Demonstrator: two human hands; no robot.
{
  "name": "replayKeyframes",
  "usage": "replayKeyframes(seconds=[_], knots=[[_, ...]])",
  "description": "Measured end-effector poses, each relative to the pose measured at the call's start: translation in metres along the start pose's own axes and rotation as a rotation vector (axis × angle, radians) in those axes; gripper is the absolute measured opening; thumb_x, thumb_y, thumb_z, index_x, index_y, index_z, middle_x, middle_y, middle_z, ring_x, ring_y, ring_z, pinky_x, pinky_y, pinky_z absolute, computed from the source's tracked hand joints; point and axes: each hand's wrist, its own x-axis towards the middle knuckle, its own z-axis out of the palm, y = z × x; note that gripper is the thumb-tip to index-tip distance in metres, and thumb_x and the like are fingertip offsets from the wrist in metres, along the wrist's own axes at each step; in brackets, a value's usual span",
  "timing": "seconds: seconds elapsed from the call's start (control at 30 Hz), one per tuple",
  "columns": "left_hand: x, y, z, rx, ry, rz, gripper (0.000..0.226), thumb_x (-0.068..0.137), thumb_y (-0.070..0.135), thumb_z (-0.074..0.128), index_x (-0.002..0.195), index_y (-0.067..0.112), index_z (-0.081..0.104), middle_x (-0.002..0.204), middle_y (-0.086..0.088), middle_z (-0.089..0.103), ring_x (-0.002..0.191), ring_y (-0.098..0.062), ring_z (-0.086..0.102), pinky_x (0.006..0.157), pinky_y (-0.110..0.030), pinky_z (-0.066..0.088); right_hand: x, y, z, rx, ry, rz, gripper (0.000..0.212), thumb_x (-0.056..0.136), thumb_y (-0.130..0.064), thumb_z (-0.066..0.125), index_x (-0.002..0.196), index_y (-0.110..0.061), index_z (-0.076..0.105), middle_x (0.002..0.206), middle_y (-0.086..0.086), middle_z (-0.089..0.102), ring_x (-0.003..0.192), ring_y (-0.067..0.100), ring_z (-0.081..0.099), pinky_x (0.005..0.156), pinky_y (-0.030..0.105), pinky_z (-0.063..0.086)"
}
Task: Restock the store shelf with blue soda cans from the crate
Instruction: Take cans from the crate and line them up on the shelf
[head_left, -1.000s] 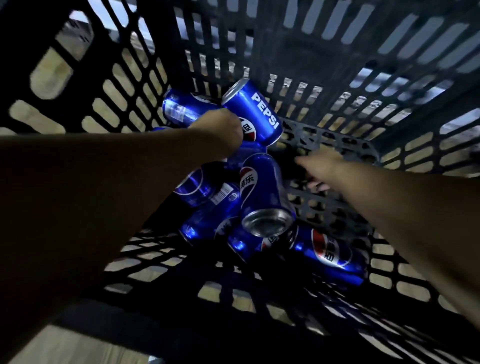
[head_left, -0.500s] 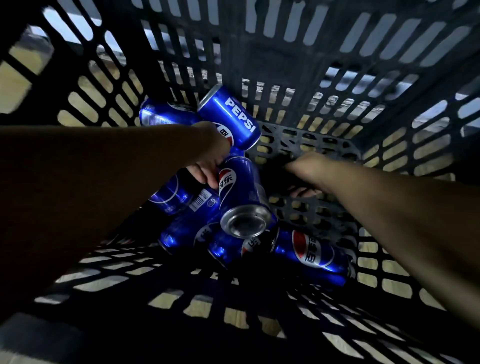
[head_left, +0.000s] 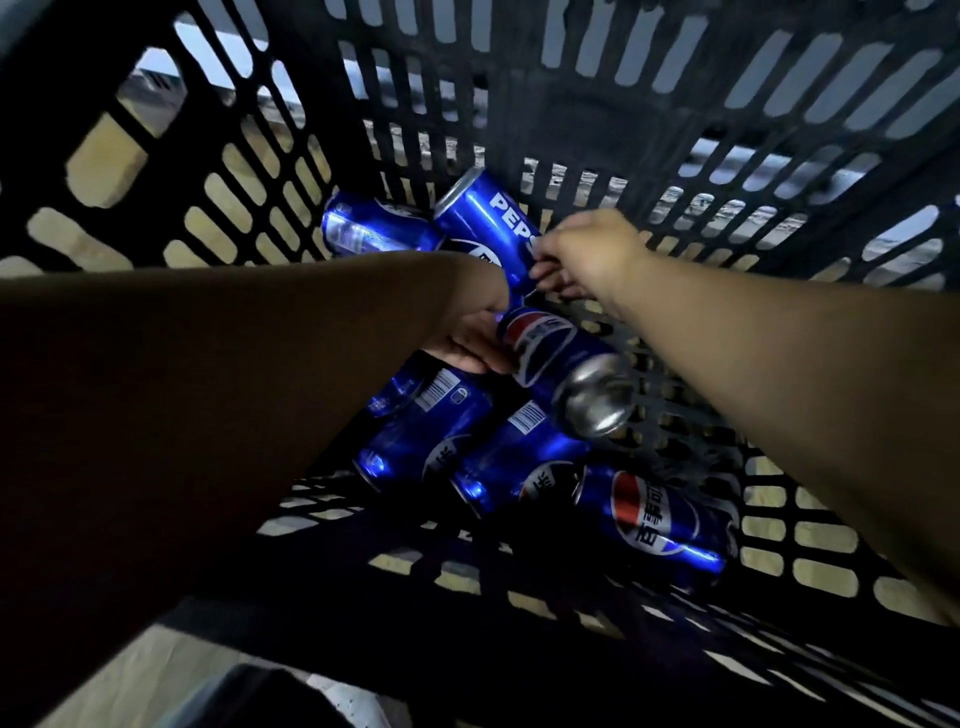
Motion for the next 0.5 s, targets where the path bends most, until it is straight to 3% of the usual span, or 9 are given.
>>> replayKeyframes(seconds=[0.03,0.1,0.17,0.23,0.33,0.37,0.43,0.5], knots=[[0.000,0.001,0.003,-0.028,-0.015,0.022,0.031,0.098,0.016,0.034,0.078,0.003,0.055,0.072,-0.004,0.070,0.070,-0.014,0.071,0.050,-0.018,0.050,-0.001,-0.005,0.006,-0.023,-0.005,-0.047,0.027,0.088,-0.006,0.055,0.062,-0.013,0.053,0.051,0.001,0.058,0.033,0.003,0.049,0.036,0.014,0.037],[0.001,0.005,0.005,-0.057,-0.015,0.052,0.034,0.099,0.014,0.036,0.073,0.004,0.055,0.090,-0.006,0.066,0.095,-0.022,0.067,0.058,-0.022,0.049,-0.002,-0.012,0.017,-0.123,0.009,-0.171,0.019,0.083,-0.005,0.058,0.065,-0.011,0.061,0.065,0.006,0.062,0.057,0.008,0.059,0.058,0.021,0.049],[0.005,0.008,-0.001,-0.104,0.001,0.043,0.042,0.100,0.013,0.034,0.067,0.003,0.058,0.082,-0.006,0.071,0.072,-0.017,0.070,0.054,-0.020,0.050,-0.004,-0.016,0.024,-0.260,0.019,-0.278,0.016,0.081,-0.005,0.056,0.079,-0.009,0.072,0.079,0.009,0.065,0.079,0.018,0.059,0.072,0.026,0.046],[0.007,0.002,-0.014,-0.093,0.003,-0.005,0.048,0.100,0.011,0.032,0.063,0.003,0.063,0.056,-0.007,0.068,0.048,-0.008,0.065,0.043,-0.014,0.048,-0.006,-0.017,0.027,-0.371,-0.006,-0.318,0.022,0.083,-0.005,0.053,0.091,-0.008,0.073,0.094,0.012,0.068,0.092,0.022,0.061,0.078,0.026,0.046],[0.011,-0.006,-0.036,-0.170,0.132,0.017,0.034,0.100,0.014,0.029,0.096,-0.001,0.060,0.079,-0.009,0.071,0.076,-0.014,0.069,0.051,-0.019,0.050,-0.010,-0.016,0.028,-0.519,-0.111,-0.346,0.021,0.081,-0.008,0.062,0.100,-0.011,0.072,0.107,0.011,0.067,0.104,0.023,0.059,0.083,0.026,0.045],[0.011,-0.007,-0.042,-0.217,0.207,0.027,0.030,0.100,0.014,0.032,0.096,0.000,0.058,0.076,-0.009,0.071,0.073,-0.014,0.069,0.053,-0.021,0.051,-0.012,-0.015,0.028,-0.575,-0.153,-0.353,0.024,0.080,-0.011,0.067,0.104,-0.012,0.070,0.109,0.011,0.066,0.105,0.023,0.059,0.082,0.025,0.045],[0.010,-0.006,-0.047,-0.298,0.345,0.069,0.023,0.097,0.013,0.038,0.082,0.006,0.054,0.050,-0.006,0.065,0.046,-0.012,0.064,0.050,-0.025,0.048,-0.017,-0.014,0.030,-0.758,-0.212,-0.402,0.036,0.081,-0.017,0.068,0.116,-0.014,0.065,0.117,0.009,0.062,0.109,0.024,0.057,0.083,0.025,0.044],[0.009,-0.003,-0.046,-0.315,0.430,0.125,0.021,0.096,0.011,0.039,0.079,0.006,0.050,0.039,-0.003,0.059,0.036,-0.013,0.059,0.050,-0.025,0.048,-0.021,-0.012,0.037,-0.958,-0.254,-0.496,0.053,0.082,-0.022,0.067,0.132,-0.016,0.052,0.131,0.010,0.054,0.117,0.026,0.052,0.091,0.028,0.044]])
